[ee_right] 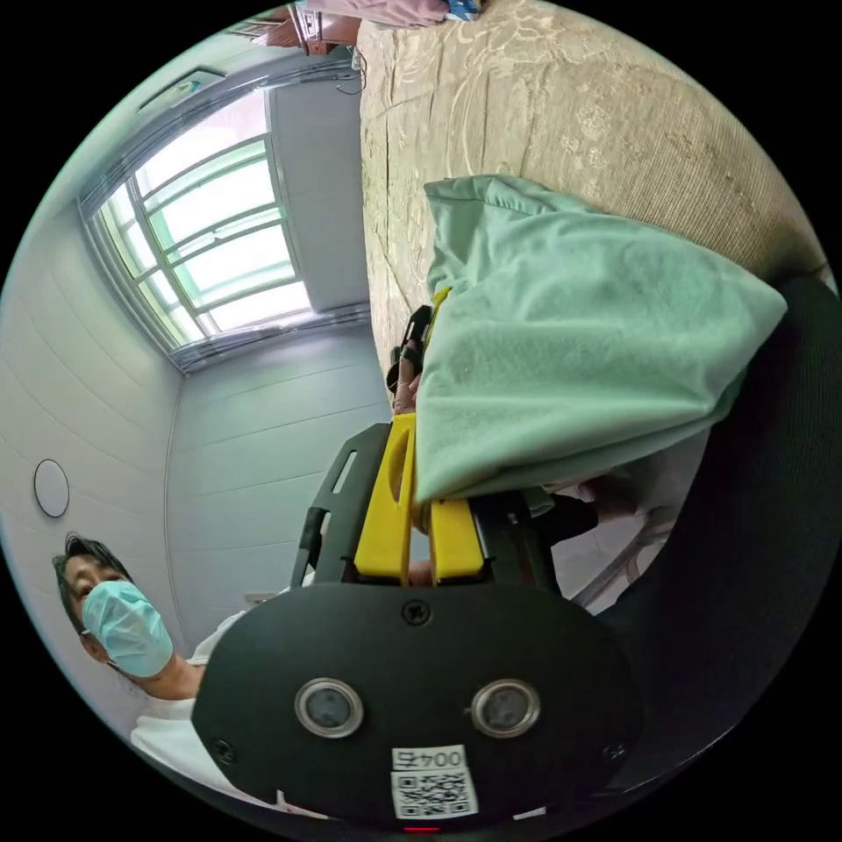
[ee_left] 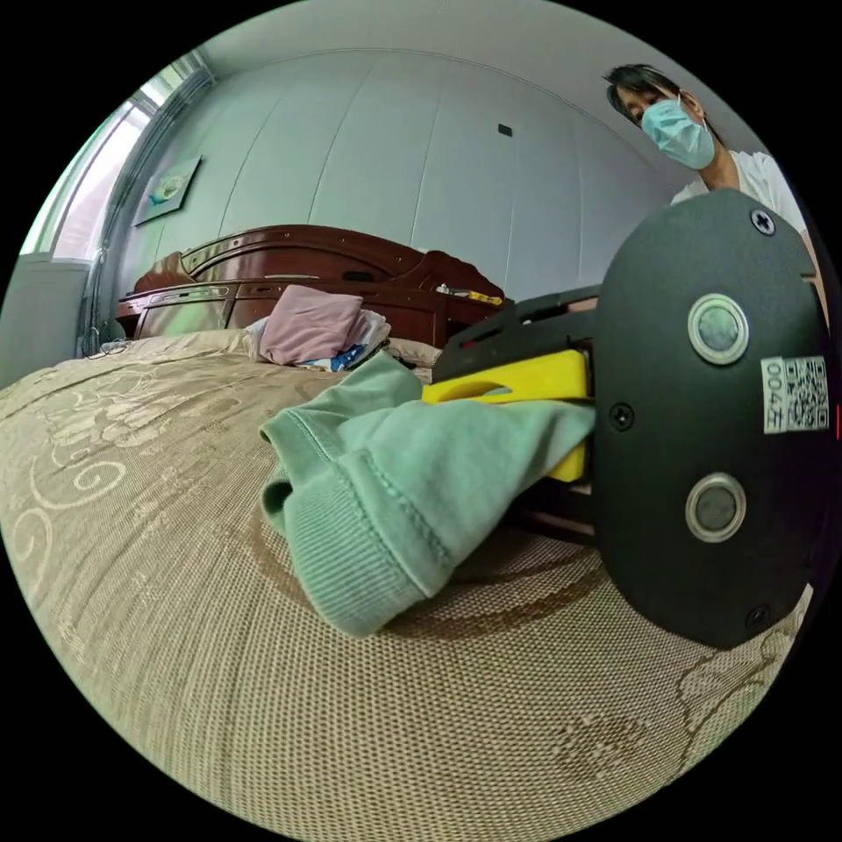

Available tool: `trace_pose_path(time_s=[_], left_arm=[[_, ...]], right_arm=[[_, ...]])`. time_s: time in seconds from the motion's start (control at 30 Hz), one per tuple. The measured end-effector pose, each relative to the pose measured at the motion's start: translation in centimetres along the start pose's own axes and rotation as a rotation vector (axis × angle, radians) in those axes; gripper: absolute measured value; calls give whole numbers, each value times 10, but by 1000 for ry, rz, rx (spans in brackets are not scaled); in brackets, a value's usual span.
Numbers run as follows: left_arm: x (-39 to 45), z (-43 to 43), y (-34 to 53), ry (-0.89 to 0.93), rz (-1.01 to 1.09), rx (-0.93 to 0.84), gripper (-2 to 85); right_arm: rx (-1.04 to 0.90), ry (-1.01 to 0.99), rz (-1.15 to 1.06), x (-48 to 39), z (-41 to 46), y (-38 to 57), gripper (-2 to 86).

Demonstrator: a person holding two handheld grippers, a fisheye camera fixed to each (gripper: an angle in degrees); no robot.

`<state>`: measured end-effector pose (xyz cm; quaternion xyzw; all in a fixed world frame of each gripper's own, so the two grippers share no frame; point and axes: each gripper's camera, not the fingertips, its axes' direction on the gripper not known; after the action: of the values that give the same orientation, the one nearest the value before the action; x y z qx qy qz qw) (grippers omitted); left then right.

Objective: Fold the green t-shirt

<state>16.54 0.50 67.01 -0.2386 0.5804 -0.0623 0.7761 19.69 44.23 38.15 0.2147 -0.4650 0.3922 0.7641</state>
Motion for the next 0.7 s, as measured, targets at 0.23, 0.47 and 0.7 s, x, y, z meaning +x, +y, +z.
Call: trace_pose_path(time_s=[0.23, 0.47, 0.7], left_arm=[[57, 22, 12, -94, 224, 55, 42], [168, 71, 29, -53, 444, 109, 41], [286, 179, 50, 2, 568, 81, 41]], right_arm=[[20, 60, -19, 32, -13, 18, -1], [111, 174, -380, -36, -94, 48, 30], [174, 183, -522, -61, -210, 86, 61]])
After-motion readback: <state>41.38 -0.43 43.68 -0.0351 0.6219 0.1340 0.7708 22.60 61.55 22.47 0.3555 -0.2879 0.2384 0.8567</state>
